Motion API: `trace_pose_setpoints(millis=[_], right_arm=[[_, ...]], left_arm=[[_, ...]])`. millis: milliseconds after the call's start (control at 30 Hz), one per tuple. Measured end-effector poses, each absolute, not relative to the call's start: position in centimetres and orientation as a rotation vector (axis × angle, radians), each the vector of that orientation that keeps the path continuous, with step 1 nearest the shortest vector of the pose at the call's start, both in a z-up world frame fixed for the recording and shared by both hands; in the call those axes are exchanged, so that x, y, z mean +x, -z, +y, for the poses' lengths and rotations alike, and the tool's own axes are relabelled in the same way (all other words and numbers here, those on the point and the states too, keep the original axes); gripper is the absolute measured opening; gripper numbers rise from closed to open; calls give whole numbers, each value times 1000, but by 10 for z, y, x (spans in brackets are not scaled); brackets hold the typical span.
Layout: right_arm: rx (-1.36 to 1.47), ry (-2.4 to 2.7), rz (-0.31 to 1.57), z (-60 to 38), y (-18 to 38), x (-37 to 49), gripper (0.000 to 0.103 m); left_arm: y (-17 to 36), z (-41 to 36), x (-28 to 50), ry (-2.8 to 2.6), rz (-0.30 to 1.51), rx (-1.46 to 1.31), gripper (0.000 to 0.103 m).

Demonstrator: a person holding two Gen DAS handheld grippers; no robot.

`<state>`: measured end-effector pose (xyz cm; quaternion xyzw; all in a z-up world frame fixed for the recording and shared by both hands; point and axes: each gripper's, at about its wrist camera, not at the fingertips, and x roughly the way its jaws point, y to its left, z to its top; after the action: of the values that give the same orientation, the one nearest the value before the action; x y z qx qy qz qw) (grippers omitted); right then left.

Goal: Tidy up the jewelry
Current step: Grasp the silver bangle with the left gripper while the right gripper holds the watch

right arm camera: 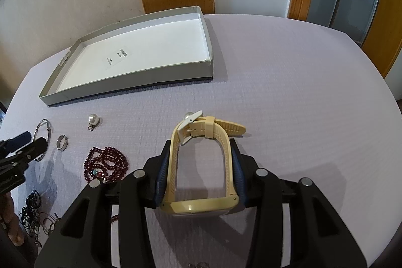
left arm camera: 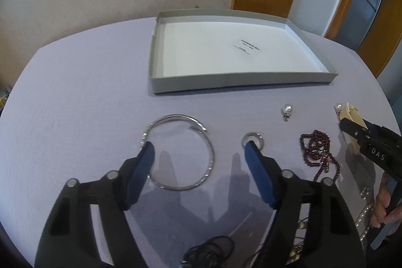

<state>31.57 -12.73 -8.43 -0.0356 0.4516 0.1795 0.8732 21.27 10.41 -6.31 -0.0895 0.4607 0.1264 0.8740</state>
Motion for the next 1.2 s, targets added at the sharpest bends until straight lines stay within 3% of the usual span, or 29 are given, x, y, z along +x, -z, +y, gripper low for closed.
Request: trace_pose_setpoints(millis=[200, 800, 967, 1200], right_arm=[[-55, -390, 948, -131, 84, 317, 45], [-53, -394, 944, -130, 84, 317, 45], [-55, -391, 945, -130, 84, 317, 45], [-46, -391, 950, -131, 83, 318, 45]], left_arm=[[72, 101, 224, -273, 984, -196, 53], [69, 98, 236, -342, 985, -234, 28], [69, 94, 236, -356, 979, -227, 7], [70, 100, 230, -327, 965, -257, 3]])
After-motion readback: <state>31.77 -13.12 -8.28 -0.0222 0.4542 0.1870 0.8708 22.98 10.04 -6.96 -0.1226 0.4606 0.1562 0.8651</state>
